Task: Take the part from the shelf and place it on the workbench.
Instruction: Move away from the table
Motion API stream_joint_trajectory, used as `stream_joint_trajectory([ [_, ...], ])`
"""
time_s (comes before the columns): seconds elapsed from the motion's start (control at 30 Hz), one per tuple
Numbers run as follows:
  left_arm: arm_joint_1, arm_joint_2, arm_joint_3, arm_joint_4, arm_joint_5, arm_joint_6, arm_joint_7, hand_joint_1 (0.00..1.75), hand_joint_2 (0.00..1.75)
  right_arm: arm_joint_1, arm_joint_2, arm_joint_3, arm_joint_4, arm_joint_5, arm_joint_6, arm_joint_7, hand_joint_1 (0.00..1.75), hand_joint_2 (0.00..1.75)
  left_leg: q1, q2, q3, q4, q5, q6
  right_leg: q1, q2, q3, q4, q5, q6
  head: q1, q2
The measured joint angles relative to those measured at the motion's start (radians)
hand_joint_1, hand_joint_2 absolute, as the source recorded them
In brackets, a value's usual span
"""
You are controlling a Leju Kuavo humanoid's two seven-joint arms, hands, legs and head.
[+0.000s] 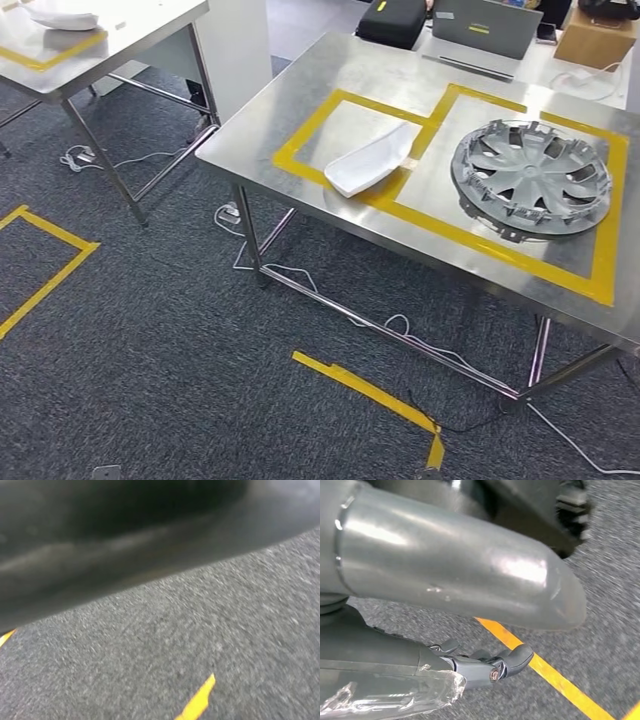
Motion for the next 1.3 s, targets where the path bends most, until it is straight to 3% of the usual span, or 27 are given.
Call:
stream_joint_trajectory([
  [0.03,-0.001,0.0,0.0,0.002,0.0,0.001,0.006,0.0,0.0,0.0,0.0,-0.002,0.0,-0.002,-0.002,0.0,0.0,0.0,-0.005,-0.01,-0.015,0.001,0.012,0.002,0.001,0.004,-0.005,0.039,-0.008,-0.003,0.0,0.0],
  [0.07,-0.002,0.001,0.0,0.005,0.0,0.003,0.014,0.0,0.0,0.0,0.0,-0.004,0.0,-0.002,-0.003,-0.001,0.0,0.0,-0.009,-0.021,-0.029,0.001,0.024,0.003,0.003,0.006,0.006,0.044,0.007,-0.009,0.0,0.0],
  [0.1,-0.001,0.0,0.0,0.007,0.0,0.004,0.024,0.0,0.0,0.0,0.0,-0.006,0.0,-0.002,-0.004,-0.001,0.0,0.0,-0.013,-0.031,-0.043,0.001,0.035,0.002,0.005,0.01,0.034,0.012,0.036,-0.016,0.0,0.0],
  [0.17,-0.002,-0.002,0.0,0.012,0.0,0.007,0.041,0.0,0.0,0.0,0.0,-0.009,0.0,-0.002,-0.005,-0.003,0.0,0.0,-0.019,-0.055,-0.071,0.002,0.059,0.0,0.011,0.046,0.131,-0.13,0.085,-0.036,-0.001,0.0],
  [0.23,-0.002,-0.005,0.0,0.014,0.0,0.011,0.051,0.0,0.0,0.0,-0.001,-0.013,-0.001,-0.002,-0.003,-0.004,0.0,0.0,-0.021,-0.076,-0.089,0.002,0.084,-0.005,0.014,0.086,0.21,-0.258,0.091,-0.044,-0.002,0.0],
  [0.27,-0.001,-0.005,0.0,0.015,0.0,0.012,0.054,0.0,0.0,0.001,-0.001,-0.014,-0.001,-0.002,-0.002,-0.004,0.0,0.0,-0.02,-0.087,-0.094,0.001,0.095,-0.009,0.015,0.092,0.227,-0.288,0.088,-0.043,-0.002,0.0],
  [0.33,0.002,-0.004,0.001,0.018,0.001,0.014,0.057,0.0,0.0,0.002,0.0,-0.016,-0.001,-0.002,0.0,-0.004,0.0,0.0,-0.019,-0.106,-0.104,-0.004,0.114,-0.018,0.013,0.07,0.216,-0.296,0.104,-0.041,0.0,0.0],
  [0.37,0.004,-0.004,0.002,0.02,0.002,0.014,0.058,0.0,0.0,0.002,0.001,-0.017,-0.001,-0.002,0.001,-0.004,0.0,0.0,-0.02,-0.1,-0.114,0.003,0.102,-0.024,0.011,0.057,0.209,-0.299,0.113,-0.045,-0.002,0.0],
  [0.4,0.005,-0.004,0.002,0.022,0.002,0.015,0.06,0.0,0.0,0.002,0.001,-0.017,-0.001,-0.002,0.001,-0.004,0.0,0.0,-0.021,-0.083,-0.127,0.028,0.072,-0.029,0.008,0.042,0.199,-0.301,0.125,-0.05,-0.006,0.0],
  [0.5,0.001,-0.007,0.002,0.025,0.001,0.015,0.062,0.0,0.0,0.007,0.002,-0.019,-0.001,-0.003,0.002,-0.005,0.0,0.0,-0.011,-0.022,-0.177,0.21,-0.068,-0.049,0.01,-0.007,0.169,-0.294,0.148,-0.06,-0.016,0.0],
  [0.53,0.0,-0.008,0.002,0.025,-0.002,0.015,0.059,0.0,0.0,0.009,0.002,-0.021,-0.001,-0.005,0.002,-0.005,0.0,0.0,-0.006,-0.015,-0.184,0.265,-0.089,-0.054,0.011,-0.024,0.156,-0.29,0.154,-0.06,-0.016,0.0],
  [0.57,0.001,-0.008,0.002,0.025,-0.004,0.015,0.052,0.0,0.0,0.009,0.002,-0.022,-0.001,-0.007,0.002,-0.006,0.0,0.0,-0.002,-0.01,-0.176,0.29,-0.09,-0.059,0.011,-0.039,0.142,-0.285,0.16,-0.059,-0.016,0.0],
  [0.6,0.002,-0.009,0.002,0.025,-0.006,0.015,0.043,0.0,0.0,0.009,0.002,-0.023,-0.001,-0.009,0.002,-0.007,0.0,0.0,0.002,-0.006,-0.15,0.275,-0.073,-0.062,0.01,-0.053,0.128,-0.28,0.165,-0.057,-0.017,0.0],
  [0.67,0.002,-0.01,0.002,0.025,-0.012,0.015,0.021,0.0,0.0,0.008,0.002,-0.025,-0.001,-0.011,0.006,-0.009,0.0,0.0,0.004,0.023,-0.048,0.153,-0.03,-0.061,0.009,-0.076,0.108,-0.271,0.172,-0.052,-0.017,0.0],
  [0.73,-0.002,-0.011,0.001,0.025,-0.016,0.016,0.004,0.0,0.0,0.007,0.002,-0.026,-0.001,-0.01,0.013,-0.011,0.0,0.0,-0.003,0.065,0.042,0.023,-0.024,-0.049,0.011,-0.098,0.101,-0.267,0.177,-0.044,-0.017,0.0],
  [0.77,-0.004,-0.011,0.001,0.025,-0.016,0.017,-0.002,0.0,0.0,0.006,0.002,-0.027,-0.001,-0.008,0.016,-0.011,0.0,0.0,-0.008,0.076,0.06,-0.009,-0.03,-0.042,0.012,-0.11,0.099,-0.266,0.18,-0.039,-0.017,0.0],
  [0.83,-0.003,-0.014,0.002,0.025,-0.014,0.021,-0.006,0.0,0.0,0.001,0.001,-0.028,-0.001,-0.002,0.022,-0.012,0.0,0.0,-0.009,0.065,0.059,-0.027,-0.028,-0.026,0.013,-0.127,0.098,-0.265,0.186,-0.026,-0.017,0.0],
  [0.9,-0.001,-0.021,0.003,0.025,-0.009,0.03,0.001,0.0,0.0,-0.003,-0.001,-0.028,-0.001,0.008,0.026,-0.012,0.0,0.0,-0.003,0.046,0.053,-0.035,-0.014,-0.011,0.009,-0.081,0.083,-0.236,0.161,-0.013,-0.015,0.0],
  [0.97,-0.005,-0.032,0.005,0.025,-0.001,0.04,0.011,0.0,0.0,-0.001,-0.005,-0.027,-0.001,0.02,0.032,-0.011,0.0,0.0,-0.001,0.024,0.041,-0.037,0.0,0.0,0.005,-0.014,0.037,-0.127,0.091,-0.005,-0.013,0.0],
  [1.03,-0.01,-0.042,0.012,0.025,0.008,0.045,0.015,0.0,0.0,0.001,-0.008,-0.026,-0.001,0.031,0.037,-0.011,0.0,0.0,-0.003,-0.002,0.026,-0.036,0.011,0.003,0.003,0.004,-0.011,0.001,0.031,-0.001,-0.012,0.0],
  [1.07,-0.01,-0.048,0.016,0.025,0.014,0.046,0.012,0.0,0.0,0.001,-0.009,-0.024,-0.001,0.035,0.039,-0.01,0.0,0.0,-0.003,-0.015,0.02,-0.036,0.017,0.002,0.003,0.006,-0.017,0.025,0.026,0.0,-0.012,0.0],
  [1.1,-0.01,-0.053,0.022,0.025,0.022,0.044,0.007,0.0,0.0,0.0,-0.011,-0.022,-0.001,0.038,0.04,-0.01,0.0,0.0,-0.004,-0.028,0.015,-0.034,0.022,0.0,0.003,0.007,-0.002,0.008,0.042,0.0,-0.012,0.0],
  [1.13,-0.01,-0.058,0.028,0.025,0.028,0.042,0.001,0.0,0.0,0.0,-0.012,-0.02,-0.001,0.042,0.041,-0.009,0.0,0.0,-0.003,-0.041,0.01,-0.032,0.025,-0.002,0.001,0.014,0.033,-0.047,0.072,-0.001,-0.012,0.0],
  [1.2,-0.013,-0.065,0.036,0.025,0.029,0.045,-0.013,0.0,0.0,-0.002,-0.014,-0.016,-0.001,0.047,0.045,-0.01,0.0,0.0,-0.004,-0.067,-0.002,-0.019,0.029,-0.009,-0.005,0.054,0.116,-0.193,0.122,-0.003,-0.013,0.0],
  [1.27,-0.017,-0.07,0.038,0.025,0.016,0.057,-0.024,0.0,0.0,-0.003,-0.016,-0.013,-0.001,0.05,0.052,-0.016,0.0,0.0,-0.005,-0.088,-0.019,-0.004,0.032,-0.018,-0.008,0.085,0.152,-0.262,0.132,-0.007,-0.014,0.0],
  [1.3,-0.018,-0.071,0.039,0.026,0.011,0.062,-0.028,0.0,0.0,-0.004,-0.016,-0.013,-0.001,0.051,0.055,-0.021,0.0,0.0,-0.005,-0.097,-0.027,0.001,0.034,-0.024,-0.007,0.084,0.153,-0.264,0.13,-0.012,-0.014,0.0],
])
